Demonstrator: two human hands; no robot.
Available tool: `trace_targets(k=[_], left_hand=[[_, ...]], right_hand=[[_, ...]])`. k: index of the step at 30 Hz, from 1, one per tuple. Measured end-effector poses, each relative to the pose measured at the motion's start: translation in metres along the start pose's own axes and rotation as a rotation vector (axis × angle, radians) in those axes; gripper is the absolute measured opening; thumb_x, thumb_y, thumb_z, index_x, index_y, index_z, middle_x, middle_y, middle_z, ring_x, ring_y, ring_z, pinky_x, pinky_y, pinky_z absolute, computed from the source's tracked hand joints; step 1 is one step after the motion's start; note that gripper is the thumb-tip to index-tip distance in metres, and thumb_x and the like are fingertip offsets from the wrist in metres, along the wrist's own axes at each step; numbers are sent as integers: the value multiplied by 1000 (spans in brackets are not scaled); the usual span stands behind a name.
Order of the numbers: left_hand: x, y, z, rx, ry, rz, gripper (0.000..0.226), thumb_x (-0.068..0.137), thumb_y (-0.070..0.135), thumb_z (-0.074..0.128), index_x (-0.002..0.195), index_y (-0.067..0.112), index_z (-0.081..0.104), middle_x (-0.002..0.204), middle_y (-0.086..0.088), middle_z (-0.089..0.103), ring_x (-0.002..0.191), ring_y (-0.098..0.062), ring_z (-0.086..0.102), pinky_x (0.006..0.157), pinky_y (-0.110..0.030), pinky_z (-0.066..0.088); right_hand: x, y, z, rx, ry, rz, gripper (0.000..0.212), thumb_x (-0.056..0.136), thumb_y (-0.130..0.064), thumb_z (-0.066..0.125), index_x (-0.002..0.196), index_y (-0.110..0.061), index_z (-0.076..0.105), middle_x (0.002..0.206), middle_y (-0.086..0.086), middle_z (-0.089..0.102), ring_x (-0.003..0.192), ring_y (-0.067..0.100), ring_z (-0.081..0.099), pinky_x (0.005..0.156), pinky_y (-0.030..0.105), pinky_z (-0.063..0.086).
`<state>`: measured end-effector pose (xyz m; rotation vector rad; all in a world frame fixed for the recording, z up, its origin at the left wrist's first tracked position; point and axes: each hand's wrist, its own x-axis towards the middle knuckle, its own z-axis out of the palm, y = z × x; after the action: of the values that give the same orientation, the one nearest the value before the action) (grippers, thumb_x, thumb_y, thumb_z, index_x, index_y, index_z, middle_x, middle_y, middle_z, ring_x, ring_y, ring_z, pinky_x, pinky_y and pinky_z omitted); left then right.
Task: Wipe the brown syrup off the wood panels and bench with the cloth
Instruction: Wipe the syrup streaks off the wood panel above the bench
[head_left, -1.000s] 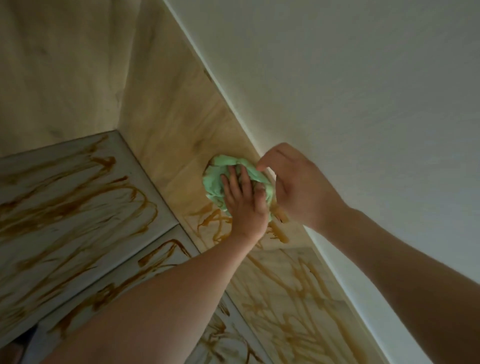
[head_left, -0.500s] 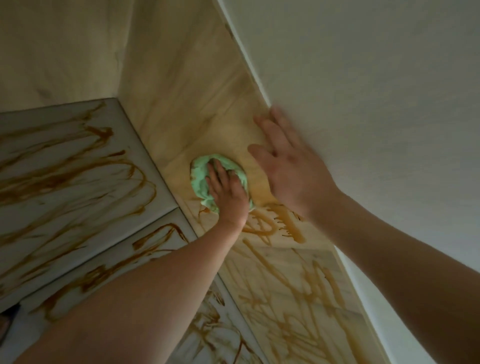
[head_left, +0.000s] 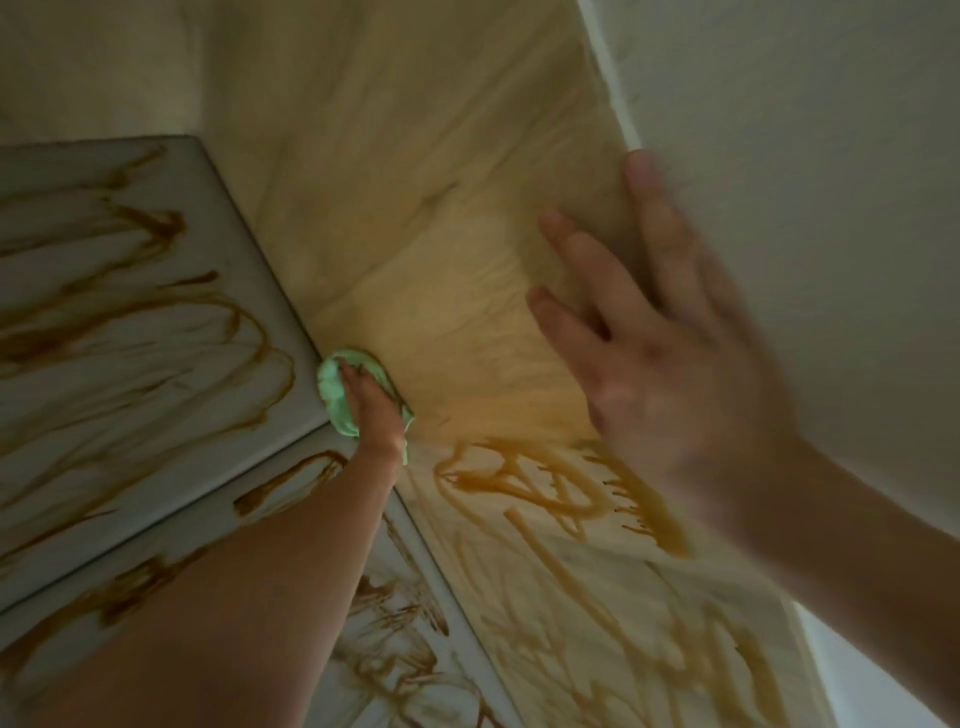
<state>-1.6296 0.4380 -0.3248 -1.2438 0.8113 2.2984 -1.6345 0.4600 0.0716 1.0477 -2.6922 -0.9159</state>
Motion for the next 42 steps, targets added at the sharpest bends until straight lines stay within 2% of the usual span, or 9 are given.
trace_targets(k=[6,10,14,20,28,30,33,37,42], left_hand=[[54,-25,-18,-69,47,-155,126,51,103,33,153,31,48,149,0,55,132,-26,54,118,-49,39],[-19,2,-3,-146,-9,-270,108,74,98,27,153,27,46,144,-4,56,132,-29,54,116,-54,41],[-100,20,24,-193,-29,-335,78,96,80,25,138,22,58,117,-9,66,109,-30,63,106,-47,49],[-182,36,54,-228,-134,-397,77,93,79,32,130,22,69,125,-12,71,118,-36,65,108,-58,48],[-266,60,76,-134,-317,-440,64,100,60,33,127,20,75,123,-11,74,113,-34,70,96,-51,57],[-289,65,81,-98,-367,-427,61,99,54,34,127,18,74,129,-14,71,121,-37,67,105,-53,50],[-314,71,89,-21,-368,-414,54,94,43,38,118,15,78,128,-12,71,120,-34,67,105,-50,50],[-347,77,98,121,-303,-338,21,71,30,47,61,20,63,86,-3,59,79,-22,52,85,-38,46],[-389,83,114,212,-366,-322,1,56,21,44,56,20,43,75,-5,38,66,-20,33,69,-34,33]], right_hand=[[2,0,1,-21,0,-5,38,111,-8,35,123,-9,71,161,16,42,153,53,18,126,48,14],[1,0,3,-9,29,-4,37,113,-11,36,120,-10,72,160,16,44,152,53,20,126,48,13],[-1,0,0,26,40,-2,32,112,-11,39,116,-9,71,160,17,42,153,52,20,127,49,13],[-2,0,-7,108,-11,20,28,111,-14,41,110,-10,69,161,16,41,154,51,17,129,50,12],[-27,8,-58,643,-267,220,92,81,-47,-3,142,-9,54,172,11,15,160,31,9,124,45,28],[-62,4,-64,654,-156,321,74,89,-38,11,136,-7,59,165,17,33,151,39,34,114,52,44],[-122,-6,-68,638,68,427,50,83,-6,30,112,-2,70,122,21,64,109,42,64,81,49,60],[-185,-19,-73,685,99,577,44,74,14,43,102,-5,72,102,12,64,94,34,62,73,44,58],[-215,-34,-75,751,-14,704,32,76,13,58,97,-8,70,95,11,63,74,37,63,57,48,58]])
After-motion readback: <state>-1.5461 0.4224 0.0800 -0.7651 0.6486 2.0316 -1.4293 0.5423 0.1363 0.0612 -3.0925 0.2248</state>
